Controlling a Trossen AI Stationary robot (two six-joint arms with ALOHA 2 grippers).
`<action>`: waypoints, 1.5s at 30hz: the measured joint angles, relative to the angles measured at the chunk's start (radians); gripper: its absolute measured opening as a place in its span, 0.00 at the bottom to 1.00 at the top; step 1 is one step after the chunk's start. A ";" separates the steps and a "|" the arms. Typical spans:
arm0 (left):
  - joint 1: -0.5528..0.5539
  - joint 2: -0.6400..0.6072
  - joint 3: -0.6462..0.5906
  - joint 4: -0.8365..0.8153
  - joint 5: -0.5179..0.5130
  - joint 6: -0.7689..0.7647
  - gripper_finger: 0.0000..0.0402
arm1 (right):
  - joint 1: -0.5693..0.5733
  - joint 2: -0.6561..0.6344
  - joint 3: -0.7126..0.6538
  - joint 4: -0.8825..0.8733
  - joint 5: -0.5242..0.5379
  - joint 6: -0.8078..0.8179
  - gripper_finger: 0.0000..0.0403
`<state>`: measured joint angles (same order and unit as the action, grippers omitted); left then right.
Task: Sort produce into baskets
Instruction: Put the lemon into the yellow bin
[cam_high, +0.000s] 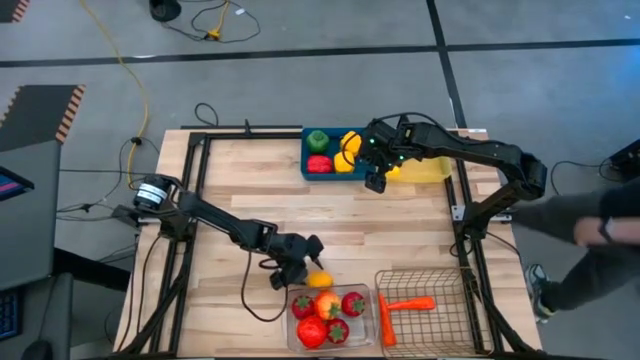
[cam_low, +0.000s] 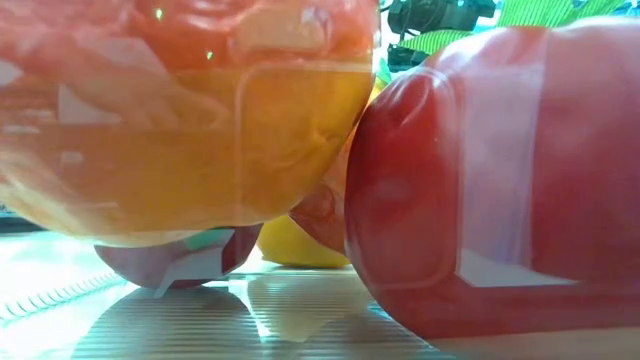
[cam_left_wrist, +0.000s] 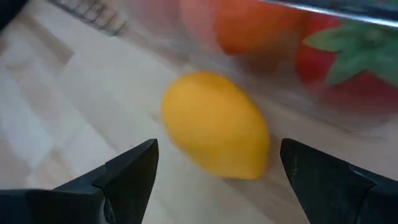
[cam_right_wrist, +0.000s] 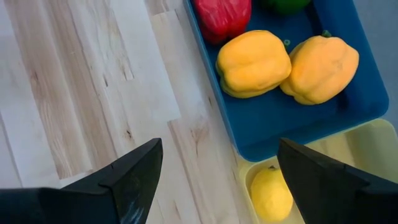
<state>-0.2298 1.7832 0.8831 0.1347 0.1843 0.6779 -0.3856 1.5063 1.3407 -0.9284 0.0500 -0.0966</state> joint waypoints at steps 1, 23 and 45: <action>0.003 0.005 0.001 0.000 0.018 0.007 0.81 | 0.000 0.000 0.000 0.000 0.000 0.000 0.85; 0.015 0.152 0.031 0.177 0.058 -0.020 0.81 | 0.001 0.000 0.000 0.004 0.000 0.001 0.85; 0.028 0.122 0.036 0.165 0.010 -0.201 0.51 | -0.001 0.000 0.000 0.003 0.001 0.000 0.85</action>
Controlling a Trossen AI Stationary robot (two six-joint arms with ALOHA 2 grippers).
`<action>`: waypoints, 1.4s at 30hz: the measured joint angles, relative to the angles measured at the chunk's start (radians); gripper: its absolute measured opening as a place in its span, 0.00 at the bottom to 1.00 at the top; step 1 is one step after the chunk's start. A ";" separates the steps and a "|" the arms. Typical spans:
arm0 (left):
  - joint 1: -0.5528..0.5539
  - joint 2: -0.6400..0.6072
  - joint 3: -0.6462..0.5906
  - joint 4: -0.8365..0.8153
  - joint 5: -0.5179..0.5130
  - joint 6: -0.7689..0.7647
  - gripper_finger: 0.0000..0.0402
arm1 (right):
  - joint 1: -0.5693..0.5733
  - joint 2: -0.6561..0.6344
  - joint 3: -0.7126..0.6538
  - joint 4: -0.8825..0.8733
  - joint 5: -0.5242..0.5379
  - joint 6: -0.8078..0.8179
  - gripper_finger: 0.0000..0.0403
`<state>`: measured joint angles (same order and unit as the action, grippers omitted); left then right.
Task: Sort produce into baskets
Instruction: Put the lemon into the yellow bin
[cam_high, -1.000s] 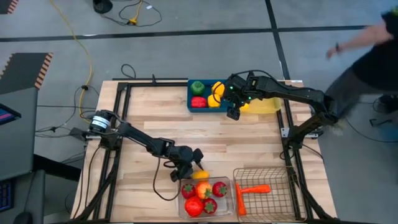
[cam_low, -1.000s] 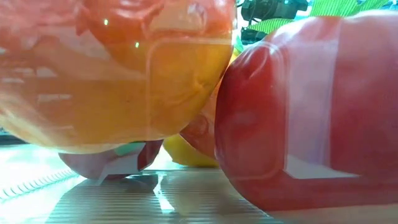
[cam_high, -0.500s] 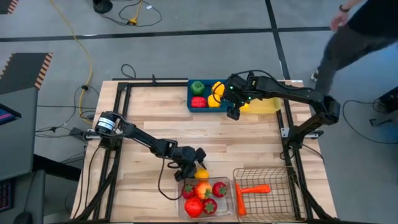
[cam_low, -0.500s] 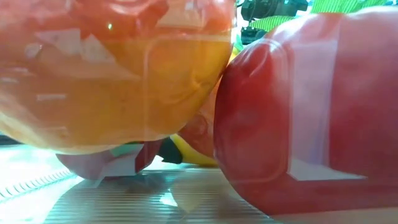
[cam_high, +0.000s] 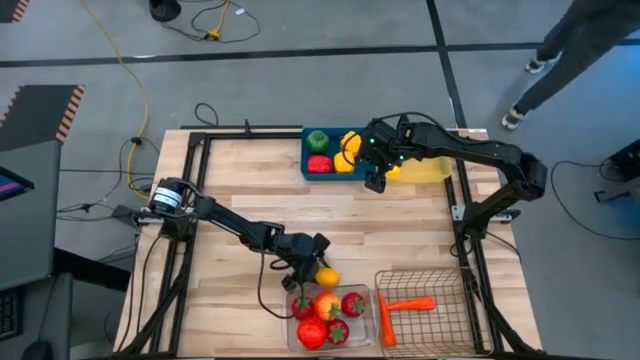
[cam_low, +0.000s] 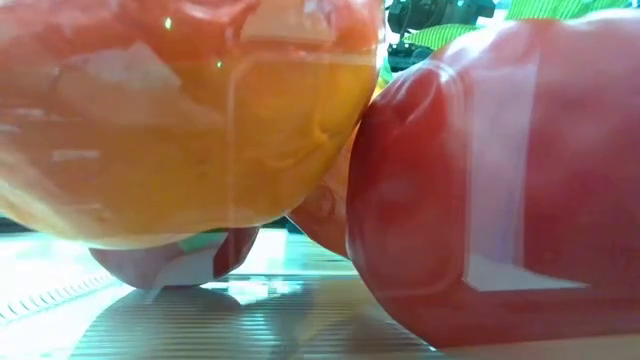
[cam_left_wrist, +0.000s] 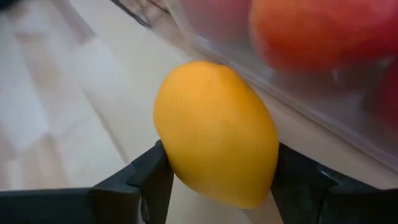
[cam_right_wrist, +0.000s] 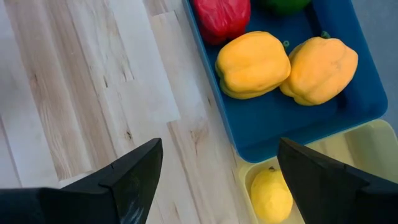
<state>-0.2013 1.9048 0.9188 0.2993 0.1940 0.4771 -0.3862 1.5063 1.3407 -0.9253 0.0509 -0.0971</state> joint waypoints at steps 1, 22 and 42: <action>0.004 -0.010 0.000 0.000 0.000 -0.001 0.52 | 0.000 0.000 0.000 0.000 0.000 0.000 0.85; 0.076 -0.199 0.000 -0.079 -0.211 0.105 0.52 | -0.002 0.000 0.000 0.001 0.000 0.038 0.85; 0.203 -0.421 0.000 -0.103 -0.469 0.102 0.52 | -0.003 0.000 0.000 0.354 -0.561 0.397 0.85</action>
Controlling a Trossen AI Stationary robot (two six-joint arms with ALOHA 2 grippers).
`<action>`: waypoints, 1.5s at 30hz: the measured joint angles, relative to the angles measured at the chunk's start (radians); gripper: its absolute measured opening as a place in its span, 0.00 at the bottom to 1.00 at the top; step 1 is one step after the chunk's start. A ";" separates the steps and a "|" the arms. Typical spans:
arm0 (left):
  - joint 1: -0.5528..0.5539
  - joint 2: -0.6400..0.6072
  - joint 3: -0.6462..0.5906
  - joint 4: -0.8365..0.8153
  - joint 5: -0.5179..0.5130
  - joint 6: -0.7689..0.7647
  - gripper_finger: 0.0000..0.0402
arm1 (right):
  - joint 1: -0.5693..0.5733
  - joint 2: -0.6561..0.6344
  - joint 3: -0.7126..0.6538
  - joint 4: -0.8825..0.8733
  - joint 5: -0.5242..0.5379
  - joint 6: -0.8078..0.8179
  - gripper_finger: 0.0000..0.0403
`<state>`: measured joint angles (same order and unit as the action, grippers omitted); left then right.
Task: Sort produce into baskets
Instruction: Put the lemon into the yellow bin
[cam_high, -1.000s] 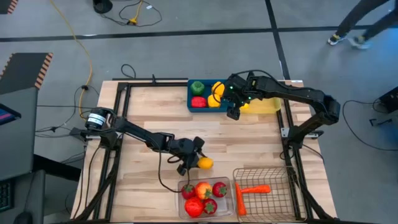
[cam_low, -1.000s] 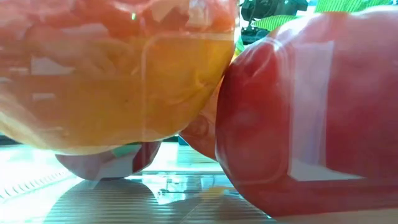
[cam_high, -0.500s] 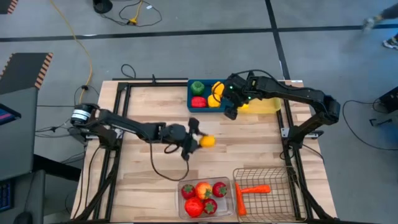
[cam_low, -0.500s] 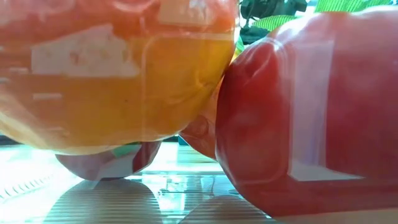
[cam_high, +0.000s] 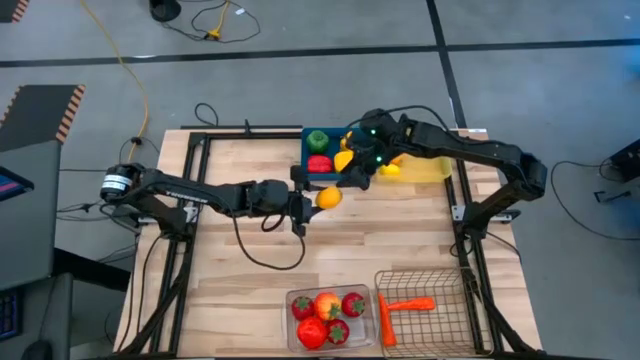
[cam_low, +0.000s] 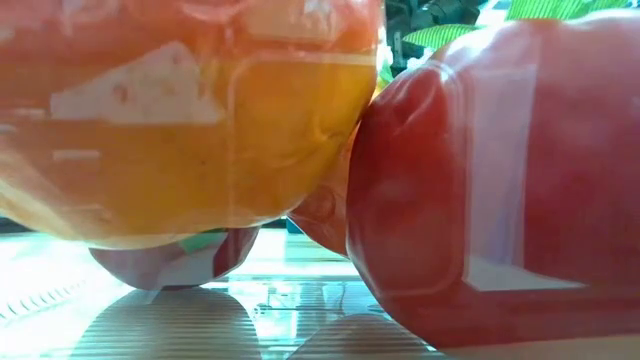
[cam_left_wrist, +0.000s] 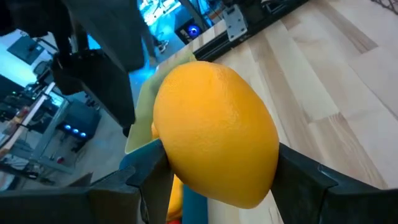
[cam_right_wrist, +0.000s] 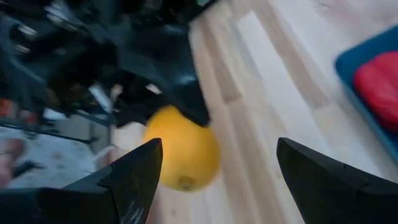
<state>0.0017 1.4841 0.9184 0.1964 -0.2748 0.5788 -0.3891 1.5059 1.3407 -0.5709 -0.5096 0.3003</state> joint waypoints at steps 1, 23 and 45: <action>0.000 0.000 0.000 0.000 -0.001 0.000 0.52 | -0.001 0.000 0.000 0.016 -0.022 0.015 0.85; 0.000 0.000 0.000 0.172 -0.048 0.029 0.52 | 0.039 -0.002 0.000 0.050 -0.122 0.095 0.85; -0.001 0.000 0.000 0.214 -0.052 0.015 0.61 | 0.086 -0.001 0.001 0.103 -0.116 0.095 0.67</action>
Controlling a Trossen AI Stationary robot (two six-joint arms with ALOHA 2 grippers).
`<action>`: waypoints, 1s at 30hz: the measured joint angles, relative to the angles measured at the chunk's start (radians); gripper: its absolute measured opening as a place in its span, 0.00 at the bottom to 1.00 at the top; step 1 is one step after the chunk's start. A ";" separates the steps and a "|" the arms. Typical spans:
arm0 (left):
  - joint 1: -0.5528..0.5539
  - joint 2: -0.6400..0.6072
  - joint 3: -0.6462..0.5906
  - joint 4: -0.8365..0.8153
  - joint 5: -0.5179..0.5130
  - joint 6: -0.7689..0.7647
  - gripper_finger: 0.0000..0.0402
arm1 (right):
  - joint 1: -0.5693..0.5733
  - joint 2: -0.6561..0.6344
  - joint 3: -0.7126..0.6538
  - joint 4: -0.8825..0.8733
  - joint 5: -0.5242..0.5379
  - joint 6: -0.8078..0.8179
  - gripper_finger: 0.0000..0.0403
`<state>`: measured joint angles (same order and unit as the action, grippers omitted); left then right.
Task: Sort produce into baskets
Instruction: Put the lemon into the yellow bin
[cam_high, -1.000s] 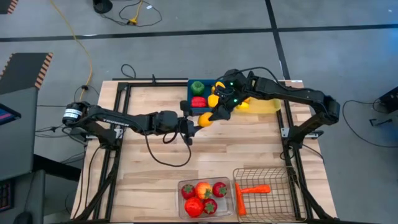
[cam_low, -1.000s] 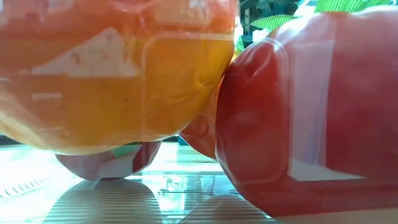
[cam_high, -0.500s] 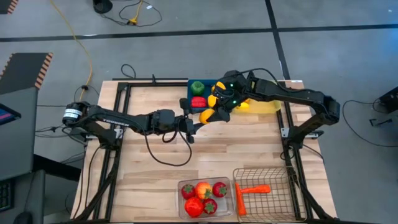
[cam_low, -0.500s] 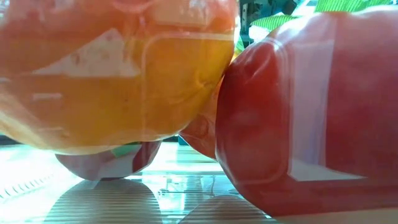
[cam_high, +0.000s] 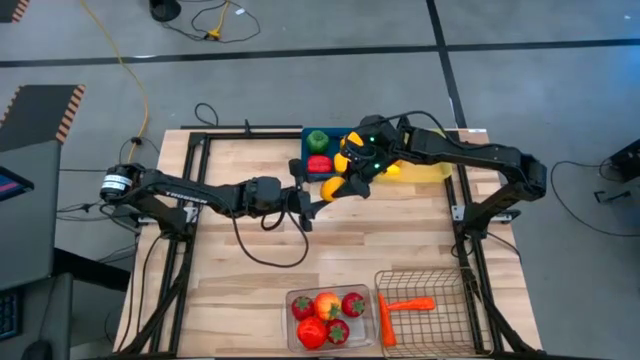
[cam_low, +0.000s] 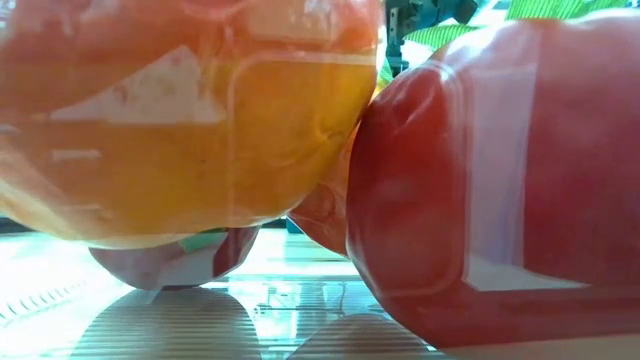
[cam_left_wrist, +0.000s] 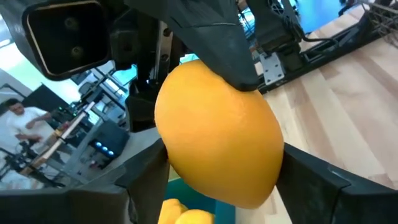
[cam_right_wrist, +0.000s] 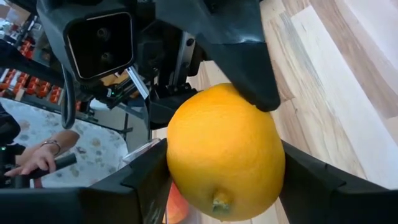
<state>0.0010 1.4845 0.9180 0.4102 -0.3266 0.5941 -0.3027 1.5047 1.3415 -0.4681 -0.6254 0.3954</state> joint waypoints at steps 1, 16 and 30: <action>0.000 0.000 0.000 0.000 0.000 -0.010 0.63 | 0.000 0.000 0.000 0.001 0.000 0.000 0.67; 0.001 0.000 0.000 -0.001 -0.114 -0.068 0.73 | -0.038 0.001 0.000 0.004 0.027 -0.013 0.67; 0.001 0.000 0.000 -0.012 -0.230 -0.103 0.73 | -0.256 0.002 -0.001 -0.140 0.298 -0.233 0.67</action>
<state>0.0019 1.4849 0.9184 0.3982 -0.5570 0.4906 -0.5587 1.5063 1.3407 -0.6076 -0.3277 0.1624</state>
